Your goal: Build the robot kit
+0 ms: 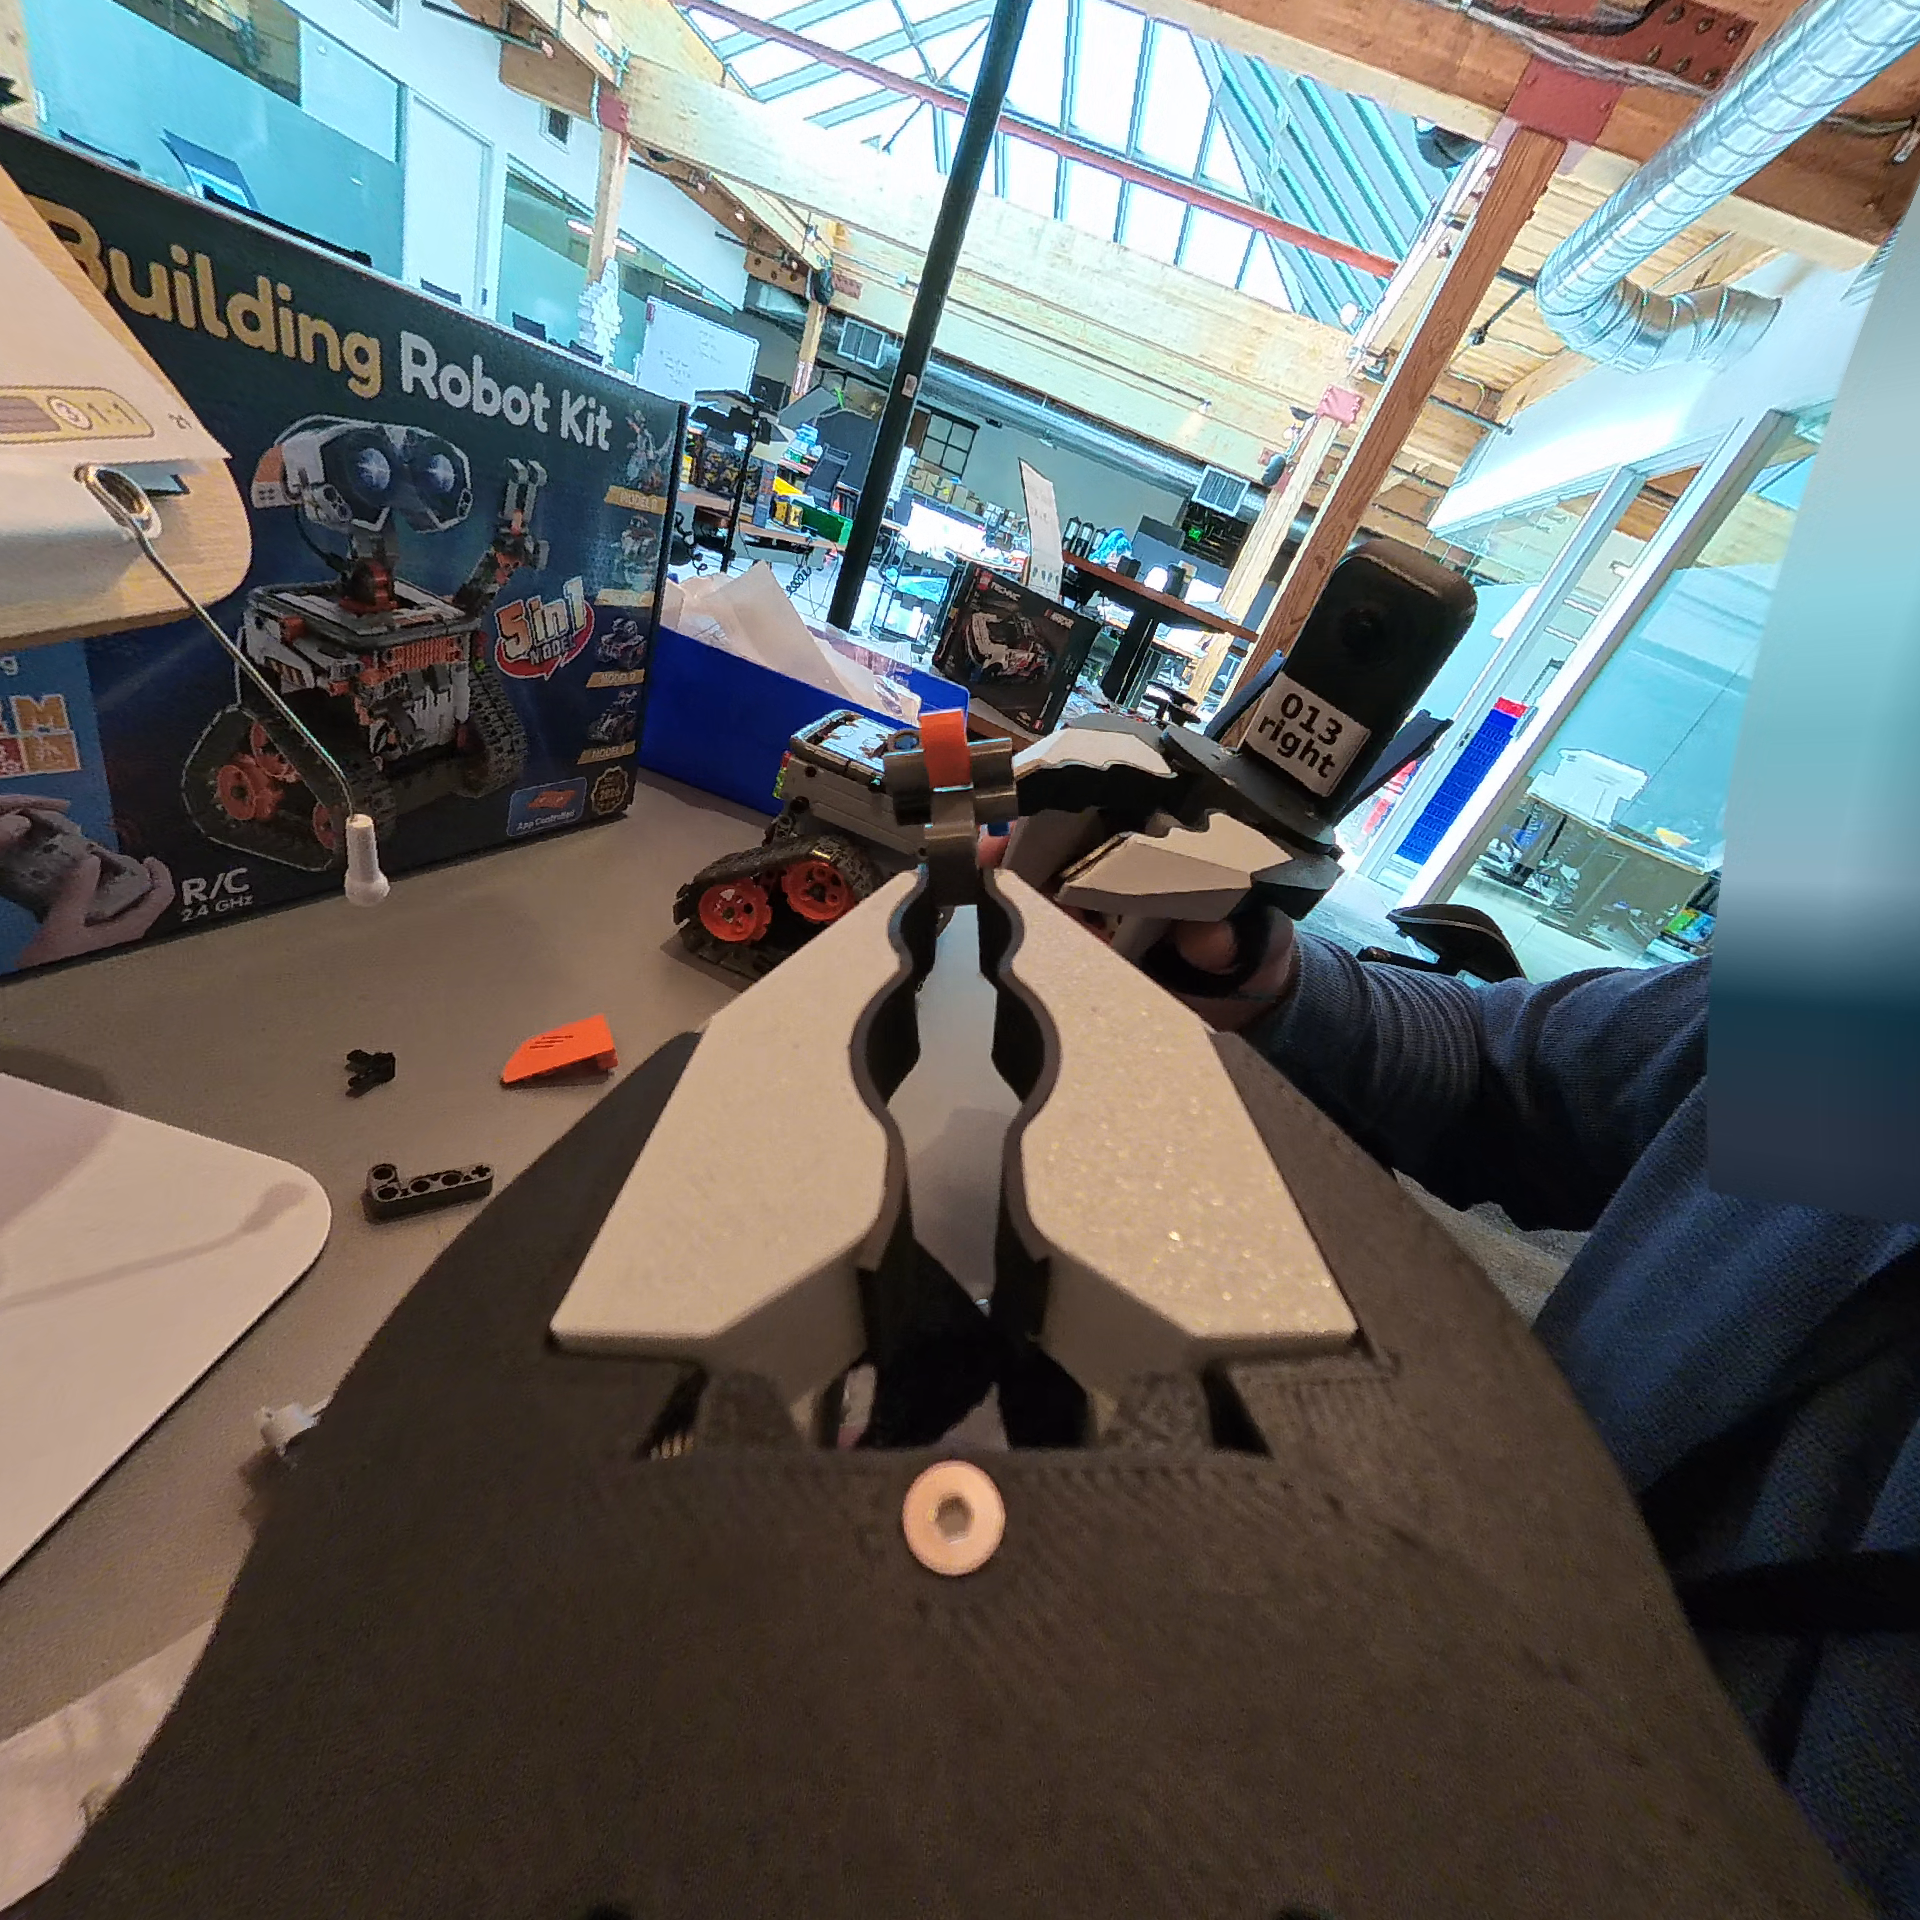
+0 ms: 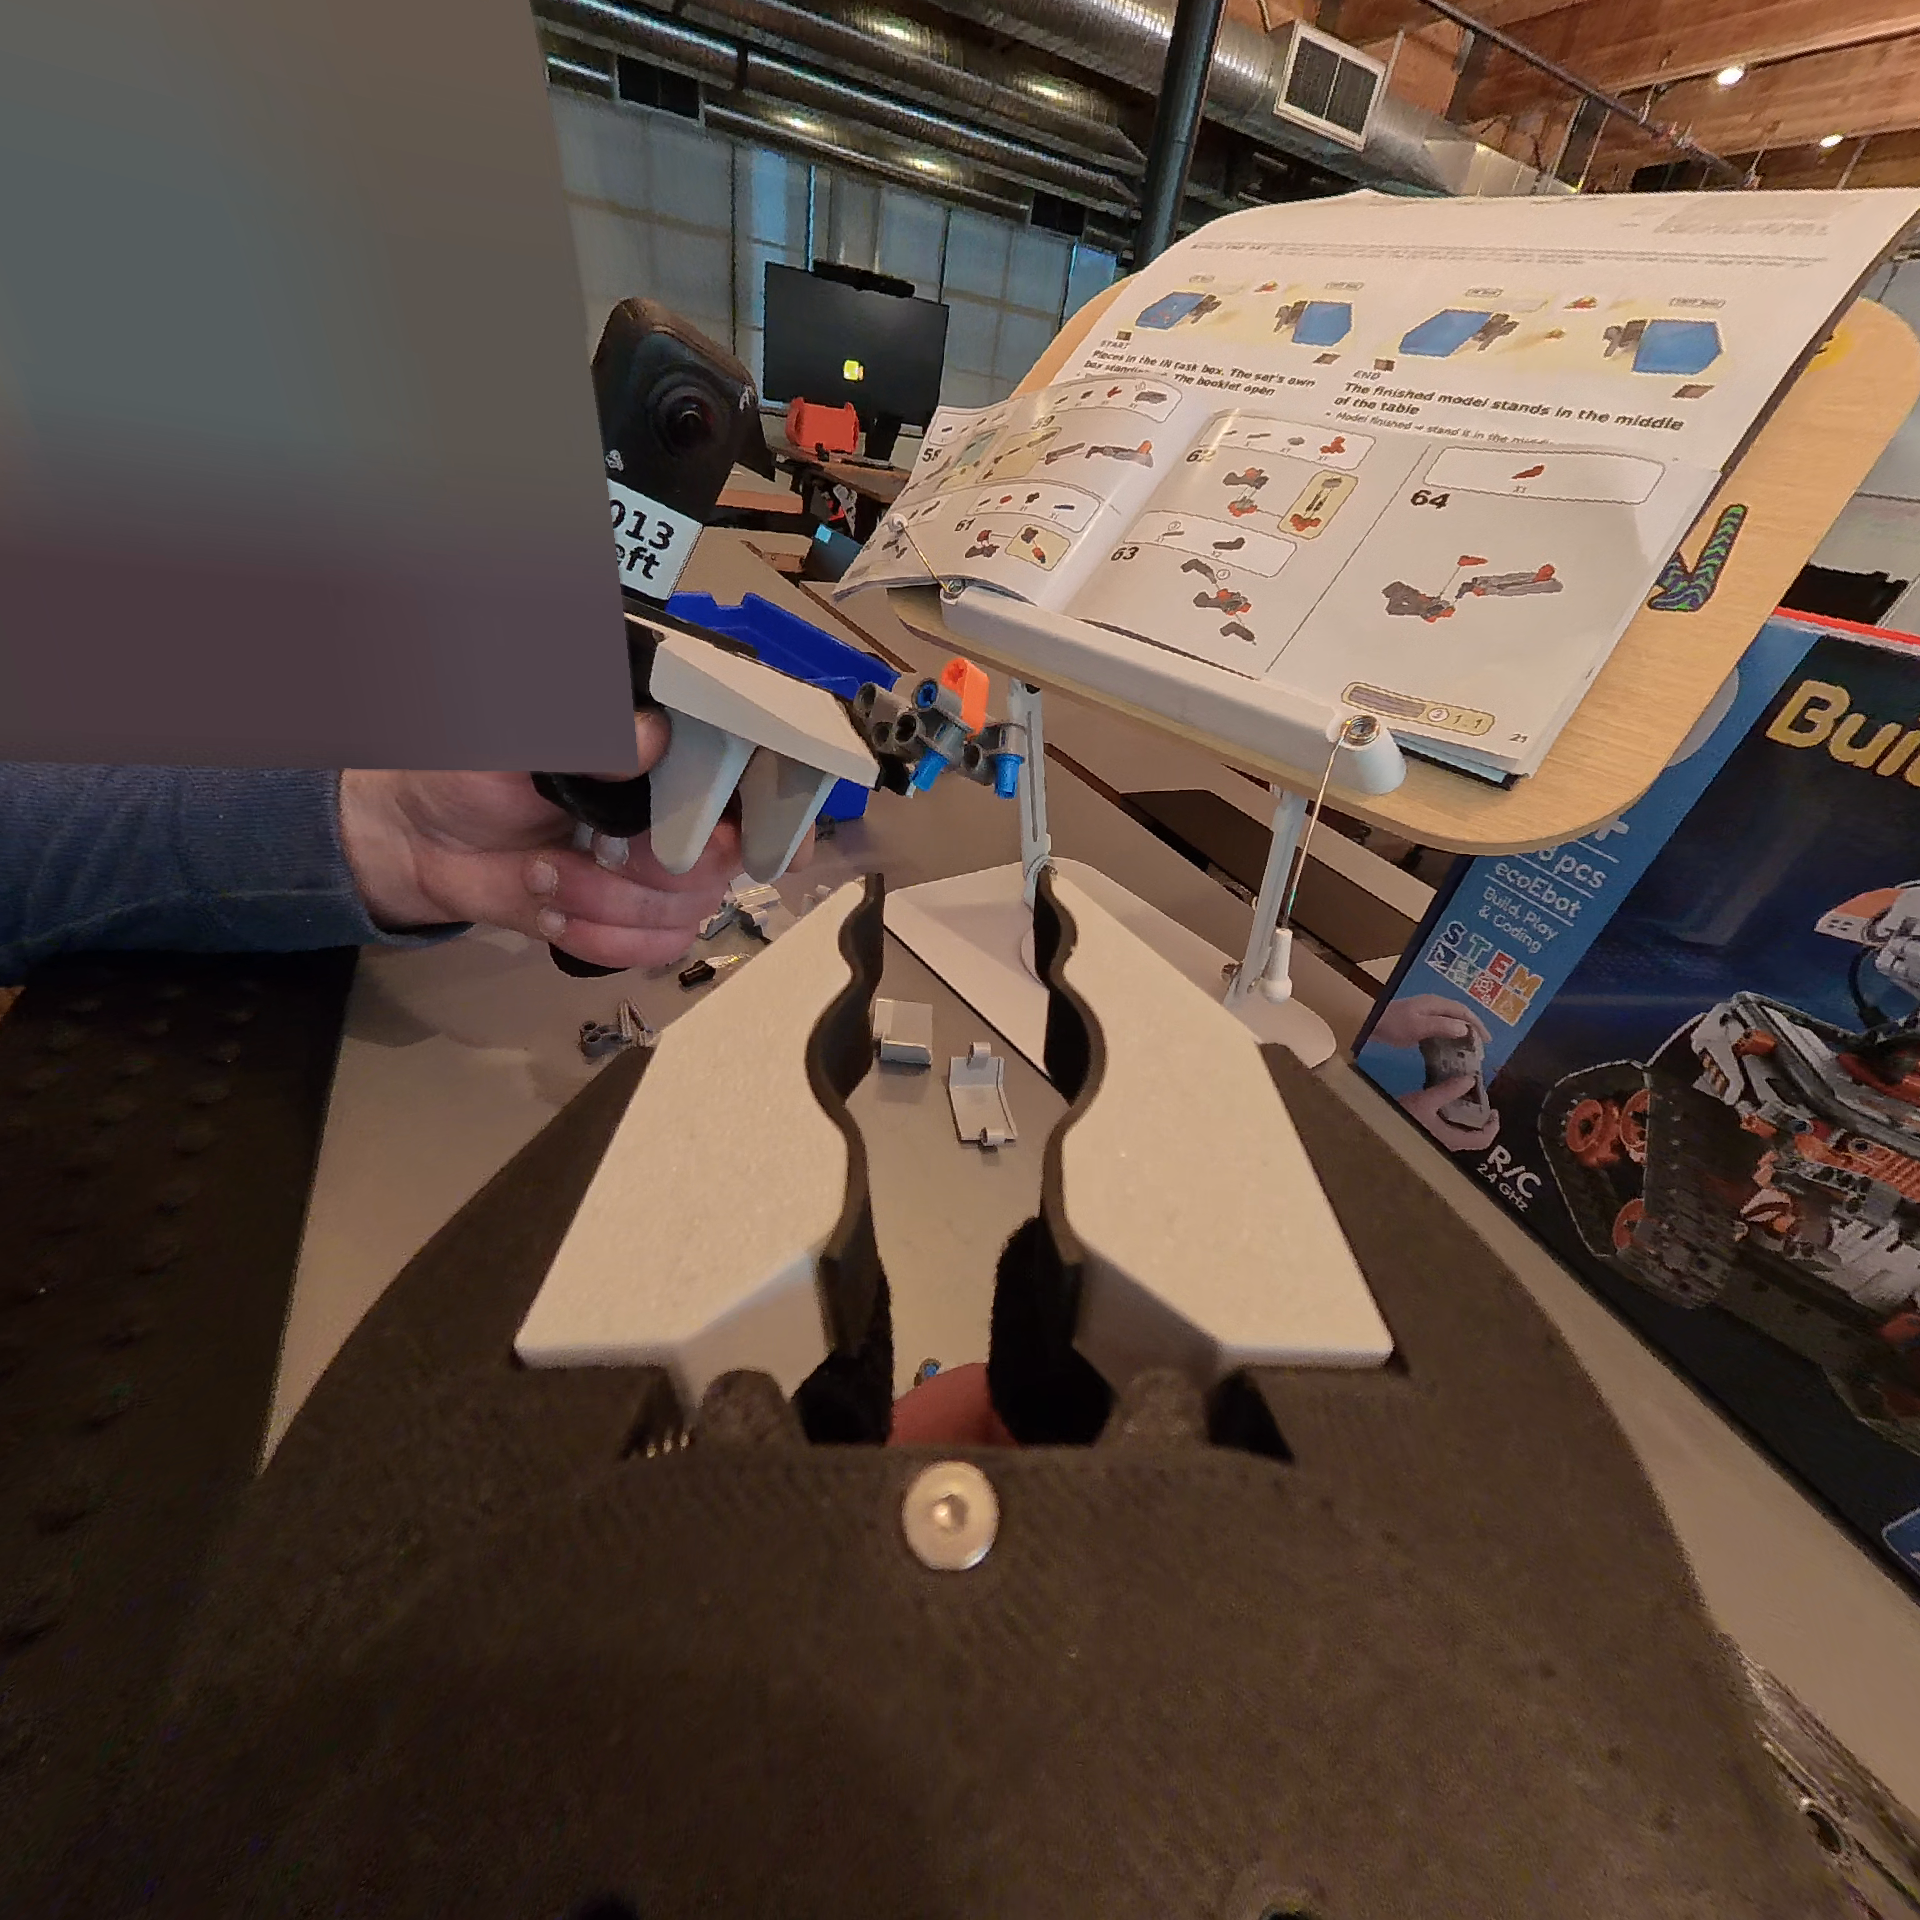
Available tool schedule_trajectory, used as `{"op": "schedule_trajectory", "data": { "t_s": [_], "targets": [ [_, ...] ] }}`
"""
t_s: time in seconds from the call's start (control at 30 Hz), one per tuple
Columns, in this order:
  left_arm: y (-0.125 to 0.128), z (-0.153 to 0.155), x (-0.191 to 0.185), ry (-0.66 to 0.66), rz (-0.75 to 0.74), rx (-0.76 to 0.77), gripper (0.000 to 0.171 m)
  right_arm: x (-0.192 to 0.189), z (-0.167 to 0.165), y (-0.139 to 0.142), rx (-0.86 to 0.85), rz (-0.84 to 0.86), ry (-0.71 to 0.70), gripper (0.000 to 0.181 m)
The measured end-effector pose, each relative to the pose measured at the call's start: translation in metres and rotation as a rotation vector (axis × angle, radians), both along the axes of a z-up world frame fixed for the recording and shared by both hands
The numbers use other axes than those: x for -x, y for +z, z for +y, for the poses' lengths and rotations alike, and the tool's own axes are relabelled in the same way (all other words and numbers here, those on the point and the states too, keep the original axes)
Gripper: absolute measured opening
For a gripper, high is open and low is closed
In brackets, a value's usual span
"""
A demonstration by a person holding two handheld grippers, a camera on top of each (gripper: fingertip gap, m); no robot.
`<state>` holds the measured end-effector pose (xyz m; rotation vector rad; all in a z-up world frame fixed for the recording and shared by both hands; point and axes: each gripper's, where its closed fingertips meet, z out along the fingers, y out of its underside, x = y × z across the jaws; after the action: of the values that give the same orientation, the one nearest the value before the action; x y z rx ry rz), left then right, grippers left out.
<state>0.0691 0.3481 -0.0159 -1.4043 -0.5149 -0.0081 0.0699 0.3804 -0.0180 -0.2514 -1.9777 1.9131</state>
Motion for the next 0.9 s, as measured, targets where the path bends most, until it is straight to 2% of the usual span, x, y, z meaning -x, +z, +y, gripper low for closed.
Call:
{"op": "schedule_trajectory", "data": {
  "t_s": [0.9],
  "targets": [
    [-0.004, 0.0074, -0.0071, -0.006, 0.08, 0.076, 0.005, 0.0003, -0.0004, -0.0052, -0.027, 0.024, -0.001, 0.027]
  ]
}}
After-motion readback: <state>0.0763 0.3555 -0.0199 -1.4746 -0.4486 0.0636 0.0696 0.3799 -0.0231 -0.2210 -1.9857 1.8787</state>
